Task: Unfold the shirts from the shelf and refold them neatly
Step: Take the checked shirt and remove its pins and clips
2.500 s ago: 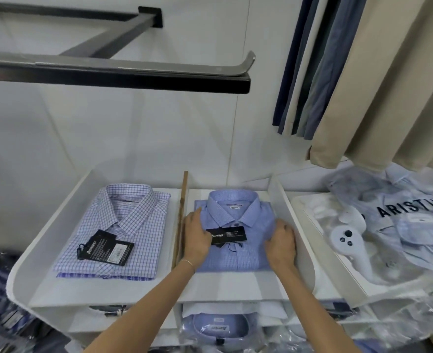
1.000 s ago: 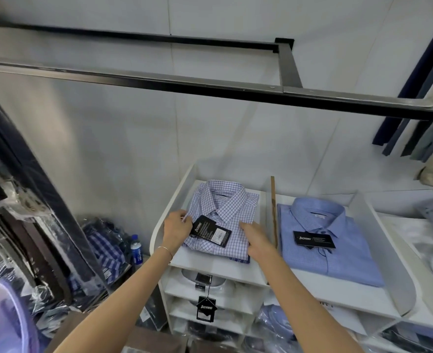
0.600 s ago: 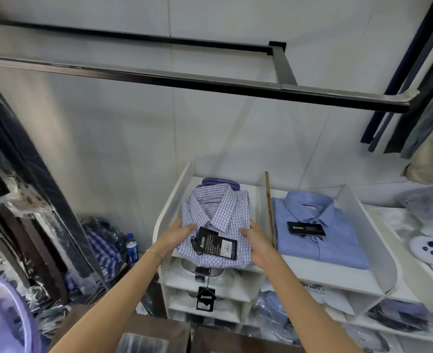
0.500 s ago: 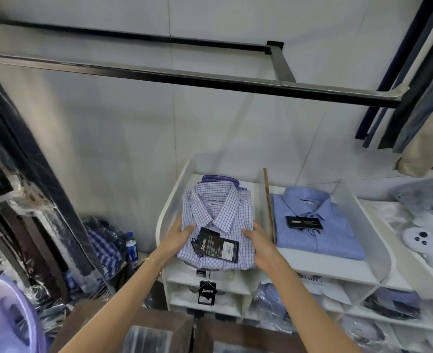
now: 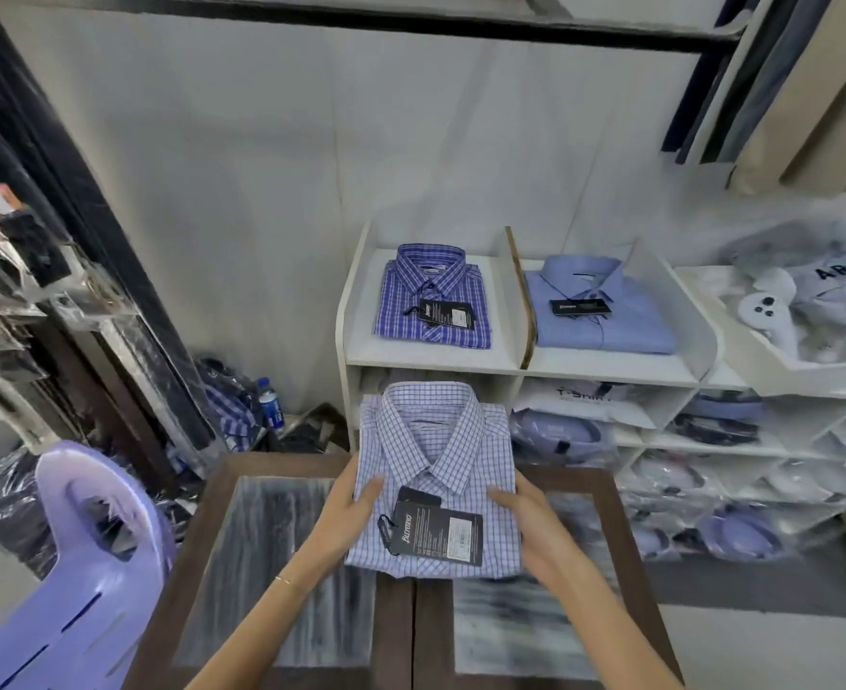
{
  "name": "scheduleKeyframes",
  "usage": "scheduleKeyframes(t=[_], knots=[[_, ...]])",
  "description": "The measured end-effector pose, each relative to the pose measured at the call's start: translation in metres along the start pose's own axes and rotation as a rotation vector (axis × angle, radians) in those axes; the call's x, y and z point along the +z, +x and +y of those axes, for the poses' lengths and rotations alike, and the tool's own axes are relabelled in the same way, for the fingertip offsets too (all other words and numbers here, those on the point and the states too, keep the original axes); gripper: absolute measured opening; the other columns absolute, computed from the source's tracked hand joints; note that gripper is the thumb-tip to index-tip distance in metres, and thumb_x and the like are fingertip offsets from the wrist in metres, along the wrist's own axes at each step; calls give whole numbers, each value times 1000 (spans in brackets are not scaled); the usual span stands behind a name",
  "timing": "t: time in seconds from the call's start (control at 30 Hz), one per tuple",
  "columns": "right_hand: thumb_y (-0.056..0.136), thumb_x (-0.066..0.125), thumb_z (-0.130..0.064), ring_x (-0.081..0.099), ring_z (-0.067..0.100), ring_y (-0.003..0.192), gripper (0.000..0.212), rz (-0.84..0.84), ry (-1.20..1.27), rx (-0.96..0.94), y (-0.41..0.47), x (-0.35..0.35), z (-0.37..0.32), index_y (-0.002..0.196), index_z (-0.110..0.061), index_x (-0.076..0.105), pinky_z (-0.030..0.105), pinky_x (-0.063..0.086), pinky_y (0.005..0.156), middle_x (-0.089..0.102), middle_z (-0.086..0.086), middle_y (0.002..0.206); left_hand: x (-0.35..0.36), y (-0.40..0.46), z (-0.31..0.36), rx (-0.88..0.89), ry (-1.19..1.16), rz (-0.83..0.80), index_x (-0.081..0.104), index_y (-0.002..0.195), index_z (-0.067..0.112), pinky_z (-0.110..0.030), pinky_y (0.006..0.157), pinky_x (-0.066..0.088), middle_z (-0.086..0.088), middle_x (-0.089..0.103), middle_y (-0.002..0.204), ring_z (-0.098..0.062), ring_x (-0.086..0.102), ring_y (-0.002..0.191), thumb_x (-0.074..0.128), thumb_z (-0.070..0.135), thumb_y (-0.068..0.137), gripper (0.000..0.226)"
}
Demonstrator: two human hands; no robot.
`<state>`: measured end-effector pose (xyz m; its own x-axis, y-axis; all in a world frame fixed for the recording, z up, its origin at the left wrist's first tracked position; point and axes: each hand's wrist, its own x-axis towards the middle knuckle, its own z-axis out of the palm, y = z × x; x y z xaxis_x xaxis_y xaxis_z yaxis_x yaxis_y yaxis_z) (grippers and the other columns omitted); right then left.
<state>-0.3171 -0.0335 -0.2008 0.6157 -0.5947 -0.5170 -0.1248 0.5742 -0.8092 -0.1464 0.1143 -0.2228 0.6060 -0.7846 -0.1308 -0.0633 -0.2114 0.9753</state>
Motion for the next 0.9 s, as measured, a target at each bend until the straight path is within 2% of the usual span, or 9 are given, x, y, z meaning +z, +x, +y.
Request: scheduleKeyframes(t=[0.13,0.27,0.4,0.5,0.57,0.63,0.77,0.83,0.9], knots=[[98,42,0,68,26,103,36,-24,-3,51,-20,-5,42,126,-17,56,44,57,82,69,8,115,1,-35,-42,-88,-34,-24,40,137,23,-4,84,46,17,54,126,19,54,105,44,18,100,38],[97,42,1,67,28,105,37,-23,-14,80,-24,-10,70,129,-15,54,47,55,88,69,9,117,3,-54,-59,-134,-35,-26,39,127,29,-8,87,48,22,52,117,19,56,97,43,15,100,30],[97,42,1,66,28,106,38,-8,-25,86,-19,-15,82,129,-15,54,46,55,87,68,10,118,2,-57,-71,-136,-36,-34,37,137,25,-16,99,45,21,50,123,9,52,107,44,19,100,38],[96,43,2,66,28,105,38,-1,-45,86,-15,-18,85,125,-19,56,45,55,87,68,9,118,-1,-54,-76,-130,-33,-55,38,138,24,-8,86,47,19,51,125,4,54,110,46,20,99,40],[95,46,2,67,27,104,35,12,-82,96,-13,-19,85,121,-19,57,45,55,87,68,10,116,-5,-52,-79,-118,-39,-49,42,134,25,-14,83,51,13,56,125,-5,60,110,50,19,97,38],[94,50,0,67,26,100,29,91,-219,79,-10,-20,79,120,-12,58,38,56,82,67,11,116,-12,-50,-78,-79,-36,25,44,131,28,-23,82,55,7,63,119,-13,64,106,55,17,95,39],[92,56,-6,61,21,96,32,374,-719,-169,4,-29,57,124,-5,55,33,51,80,65,9,107,-39,-34,-73,16,133,264,50,130,25,-18,87,48,9,64,113,-5,61,102,59,13,93,40],[91,58,-7,57,22,106,36,393,-936,-324,14,-31,43,127,-8,53,33,47,89,63,8,111,-51,-19,-68,89,258,250,54,130,20,-19,91,44,9,61,120,-7,58,108,59,8,92,40],[91,59,-11,45,24,123,44,297,-1109,-402,29,-31,33,134,-12,48,36,37,103,54,9,128,-56,0,-61,173,438,134,56,129,16,-21,96,37,17,57,121,-9,53,114,62,9,90,40]])
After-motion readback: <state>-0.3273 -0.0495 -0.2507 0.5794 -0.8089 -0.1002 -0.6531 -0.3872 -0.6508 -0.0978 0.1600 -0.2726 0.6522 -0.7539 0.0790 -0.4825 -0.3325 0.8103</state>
